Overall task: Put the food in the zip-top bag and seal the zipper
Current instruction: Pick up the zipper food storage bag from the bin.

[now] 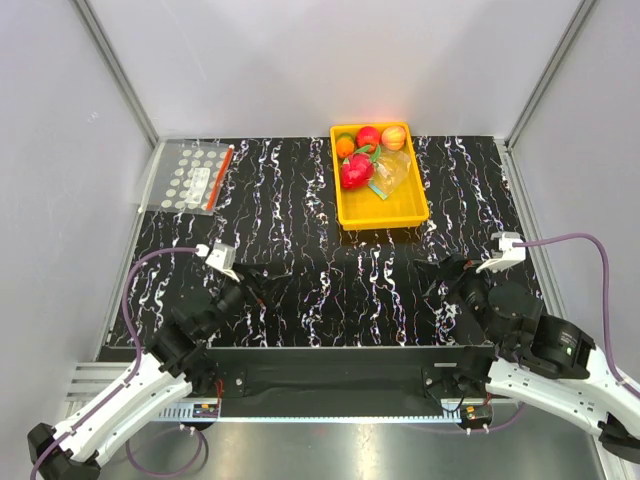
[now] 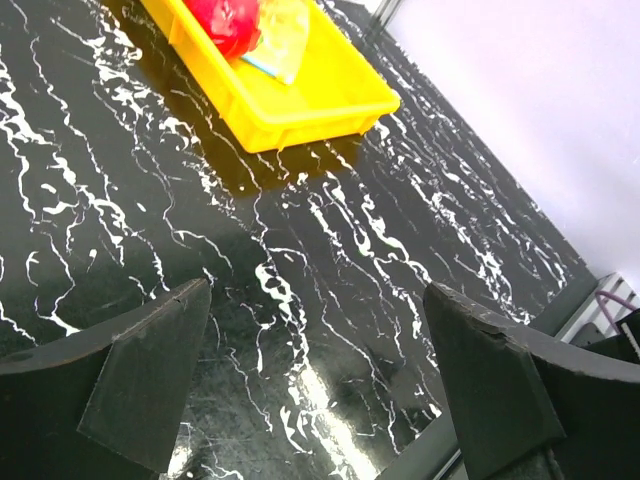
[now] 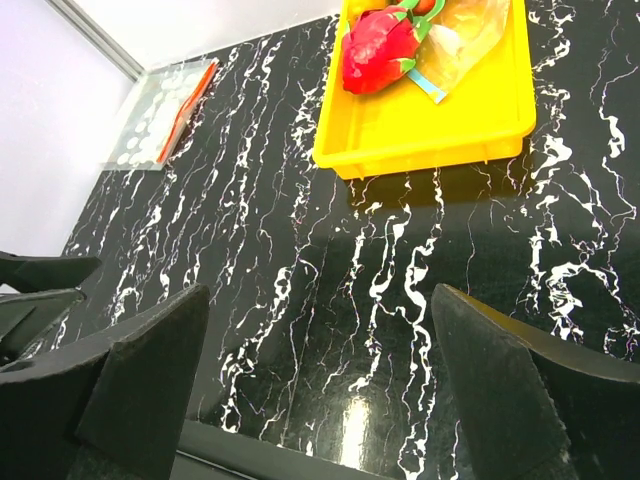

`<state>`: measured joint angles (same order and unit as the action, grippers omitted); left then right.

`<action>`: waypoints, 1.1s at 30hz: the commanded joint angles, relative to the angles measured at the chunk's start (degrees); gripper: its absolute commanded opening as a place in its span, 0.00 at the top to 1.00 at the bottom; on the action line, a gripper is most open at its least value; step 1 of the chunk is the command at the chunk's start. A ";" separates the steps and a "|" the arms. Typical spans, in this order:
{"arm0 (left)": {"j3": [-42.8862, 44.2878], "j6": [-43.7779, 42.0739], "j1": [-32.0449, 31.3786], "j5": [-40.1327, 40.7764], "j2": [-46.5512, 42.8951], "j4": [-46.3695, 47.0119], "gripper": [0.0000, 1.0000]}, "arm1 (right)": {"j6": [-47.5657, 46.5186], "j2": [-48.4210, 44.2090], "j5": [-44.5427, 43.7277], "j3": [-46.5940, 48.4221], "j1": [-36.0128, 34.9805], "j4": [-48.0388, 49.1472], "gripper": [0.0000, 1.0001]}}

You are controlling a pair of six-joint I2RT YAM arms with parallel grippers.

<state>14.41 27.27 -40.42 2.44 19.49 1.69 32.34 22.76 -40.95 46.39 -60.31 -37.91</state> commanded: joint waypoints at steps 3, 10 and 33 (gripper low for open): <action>0.70 -0.90 0.17 1.25 1.26 1.38 0.04 | -1.22 1.74 -0.10 0.36 0.11 2.66 0.00; 0.18 -1.87 0.08 1.87 1.43 1.47 0.01 | -6.84 15.45 -1.50 2.12 0.11 10.39 0.00; -2.99 -6.96 0.08 1.78 2.75 5.42 0.01 | 22.63 75.37 14.86 33.40 39.57 24.75 0.05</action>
<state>11.73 21.96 -40.42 3.77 21.78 1.93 42.26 93.01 -19.99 74.24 -21.37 -13.50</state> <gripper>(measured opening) 0.988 0.953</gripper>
